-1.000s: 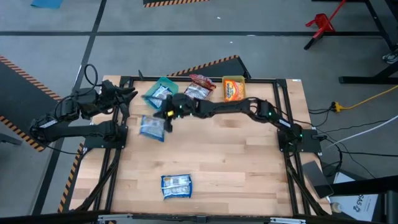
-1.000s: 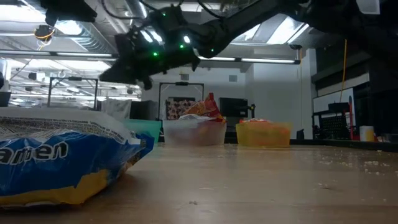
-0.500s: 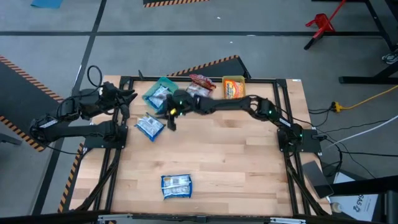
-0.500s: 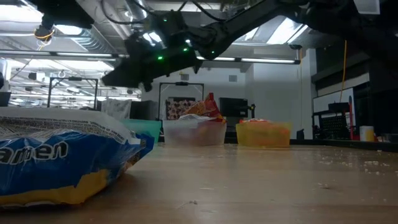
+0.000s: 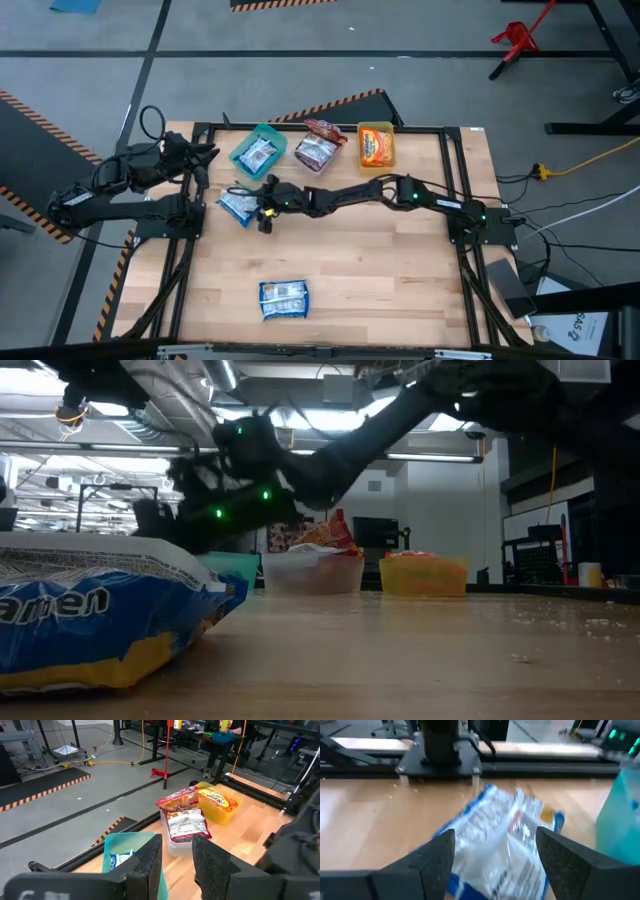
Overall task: Sort Maruchan noodles
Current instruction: Put the top blue noodle pack into the blue bin
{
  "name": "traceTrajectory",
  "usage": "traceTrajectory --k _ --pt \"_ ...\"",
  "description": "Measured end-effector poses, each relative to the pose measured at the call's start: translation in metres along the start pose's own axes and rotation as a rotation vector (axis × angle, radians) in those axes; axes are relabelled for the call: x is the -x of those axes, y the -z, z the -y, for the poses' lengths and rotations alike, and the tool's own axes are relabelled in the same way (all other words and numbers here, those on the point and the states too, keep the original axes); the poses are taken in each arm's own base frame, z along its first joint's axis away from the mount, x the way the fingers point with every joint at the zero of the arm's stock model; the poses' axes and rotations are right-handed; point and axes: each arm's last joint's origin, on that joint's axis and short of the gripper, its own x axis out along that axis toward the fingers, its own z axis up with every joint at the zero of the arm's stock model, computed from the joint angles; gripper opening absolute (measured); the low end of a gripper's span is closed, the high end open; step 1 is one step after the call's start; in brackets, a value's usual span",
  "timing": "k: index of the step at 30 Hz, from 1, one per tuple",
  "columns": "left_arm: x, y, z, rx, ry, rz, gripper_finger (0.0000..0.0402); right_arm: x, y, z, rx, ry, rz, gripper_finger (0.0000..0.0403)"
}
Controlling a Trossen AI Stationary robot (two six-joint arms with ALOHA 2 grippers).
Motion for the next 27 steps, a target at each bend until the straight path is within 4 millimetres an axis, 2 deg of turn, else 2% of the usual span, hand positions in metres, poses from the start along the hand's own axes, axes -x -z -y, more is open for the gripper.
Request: traceTrajectory --k 6,8,14,21,22,27 --pt "0.0 0.0 0.0 -0.001 -0.003 0.0 0.0101 -0.005 0.019 0.008 -0.067 0.001 -0.041 0.0262" --pt "0.0 0.0 0.0 -0.002 -0.006 -0.001 0.0101 -0.005 0.021 0.008 -0.069 0.033 -0.075 0.0251" --pt "0.0 0.001 0.0 -0.005 -0.011 -0.004 0.0101 -0.001 0.019 0.009 -0.094 0.083 -0.145 0.0163" --pt "0.0 0.002 -0.001 -0.014 -0.016 -0.02 0.0101 0.008 0.006 0.01 -0.082 0.06 -0.228 0.0025" --pt "0.0 0.003 -0.001 -0.015 -0.017 -0.023 0.0101 0.009 0.004 0.01 -0.077 0.06 -0.238 0.0013" --pt "0.0 0.005 -0.002 -0.026 -0.022 -0.042 0.0101 0.015 -0.003 0.011 -0.057 0.047 -0.282 0.0004"
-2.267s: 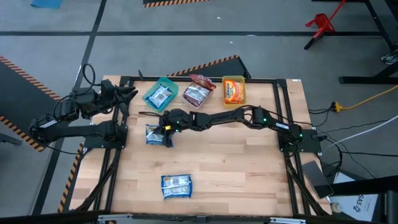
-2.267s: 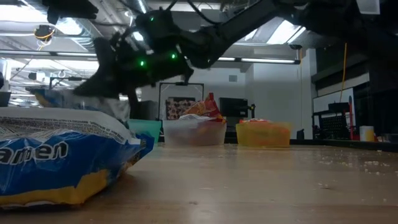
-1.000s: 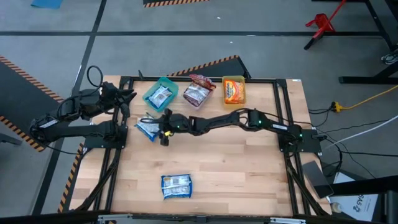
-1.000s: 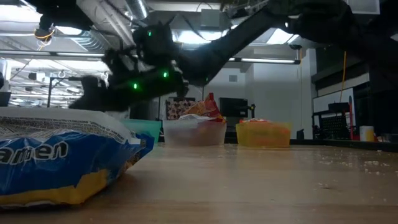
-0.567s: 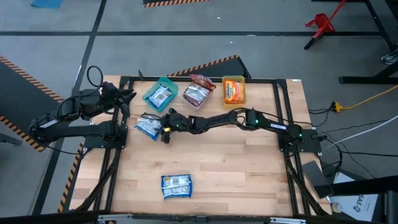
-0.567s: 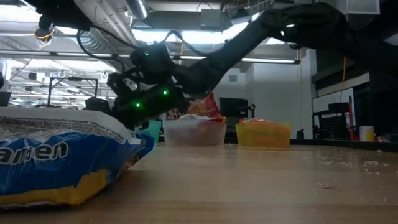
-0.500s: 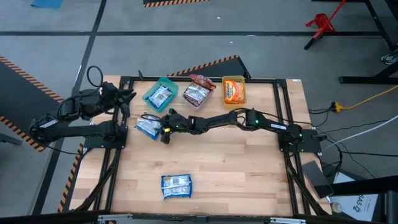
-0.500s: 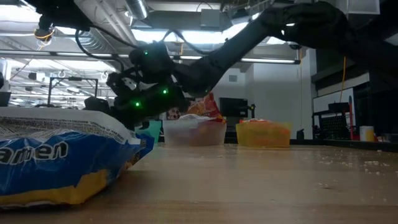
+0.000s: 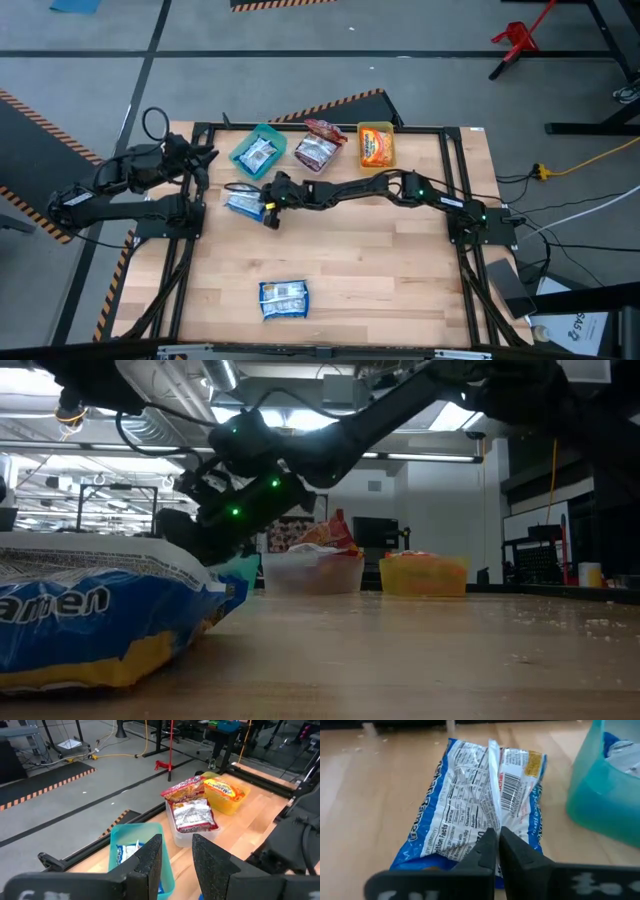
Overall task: Sort Maruchan noodles
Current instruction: Put the top blue noodle pack into the blue bin
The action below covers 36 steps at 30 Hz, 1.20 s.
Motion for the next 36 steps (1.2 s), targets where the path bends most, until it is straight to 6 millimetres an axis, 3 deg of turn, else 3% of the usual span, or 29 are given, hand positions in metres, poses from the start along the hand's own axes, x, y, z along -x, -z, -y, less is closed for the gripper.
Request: traceTrajectory --k 6,18,22,26,32,36 --pt "0.0 0.001 0.0 -0.007 -0.003 -0.012 0.0101 0.016 -0.012 -0.002 0.004 -0.081 -0.062 0.0" --pt "0.0 0.001 0.0 -0.007 -0.004 -0.012 0.0101 0.064 -0.054 0.0 0.092 -0.119 -0.097 0.0" --pt "0.0 0.001 0.0 -0.007 -0.004 -0.012 0.0101 0.069 -0.057 -0.001 0.103 -0.176 -0.104 0.0008" --pt "0.0 0.001 0.0 -0.007 -0.003 -0.012 0.0101 0.061 -0.052 -0.006 0.104 -0.213 -0.086 0.0057" --pt "0.0 0.001 0.0 0.01 -0.003 -0.011 0.0101 0.038 -0.035 -0.013 0.143 -0.131 -0.047 0.0187" --pt "0.0 0.001 0.0 0.02 -0.001 -0.013 0.0101 0.02 -0.01 -0.011 0.112 -0.058 -0.114 0.0256"
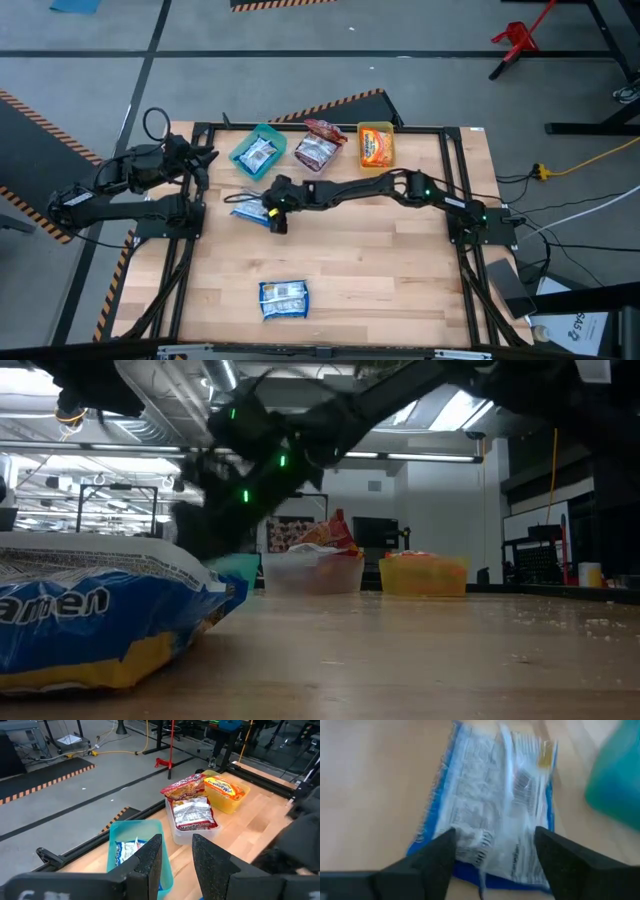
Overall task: Sort Maruchan noodles
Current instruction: Put the top blue noodle pack into the blue bin
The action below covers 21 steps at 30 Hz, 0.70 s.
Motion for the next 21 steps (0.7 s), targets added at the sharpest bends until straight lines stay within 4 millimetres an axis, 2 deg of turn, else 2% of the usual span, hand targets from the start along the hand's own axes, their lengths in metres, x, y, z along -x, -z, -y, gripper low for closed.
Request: traceTrajectory --k 3,6,10,16,18,21 --pt "0.0 0.0001 0.0003 0.0 0.011 -0.003 0.0101 -0.0049 0.0054 0.0005 -0.043 0.037 -0.017 0.0272" --pt "0.0 0.0001 0.0003 0.0 0.011 -0.003 0.0101 -0.0062 0.007 0.0004 -0.047 0.047 -0.025 0.0258" --pt "0.0 0.0 0.0002 -0.005 0.006 -0.001 0.0101 -0.0059 0.0081 -0.0004 -0.044 0.08 -0.04 0.0187" --pt "0.0 0.0001 0.0001 -0.007 0.006 -0.002 0.0101 -0.0046 0.0107 0.0007 -0.063 0.06 -0.077 0.0032" --pt "0.0 0.0003 0.0001 -0.009 0.005 -0.004 0.0101 -0.0046 0.0111 0.0005 -0.062 0.052 -0.082 0.0011" --pt "0.0 0.0007 0.0 -0.011 0.004 -0.008 0.0101 -0.0049 0.0121 0.0005 -0.067 0.052 -0.087 0.0009"
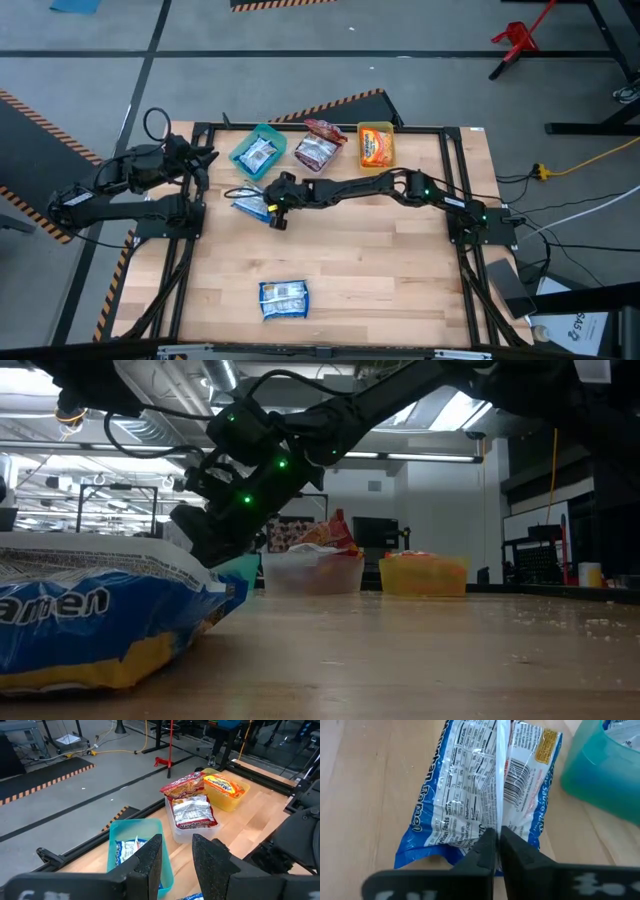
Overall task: Sort Maruchan noodles
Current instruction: Put the top blue noodle pack into the blue bin
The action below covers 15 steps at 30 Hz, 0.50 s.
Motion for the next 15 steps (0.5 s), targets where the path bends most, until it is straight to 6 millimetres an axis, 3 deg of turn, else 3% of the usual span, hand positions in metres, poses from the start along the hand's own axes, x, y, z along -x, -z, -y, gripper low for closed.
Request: traceTrajectory --k 8,15 --pt "0.0 0.0 0.0 -0.001 -0.001 0.0 0.0101 0.018 -0.007 -0.002 0.001 -0.092 -0.038 0.0" --pt "0.0 0.001 0.0 -0.01 -0.003 -0.005 0.0101 0.055 -0.027 0.002 0.043 -0.094 -0.068 0.0001"
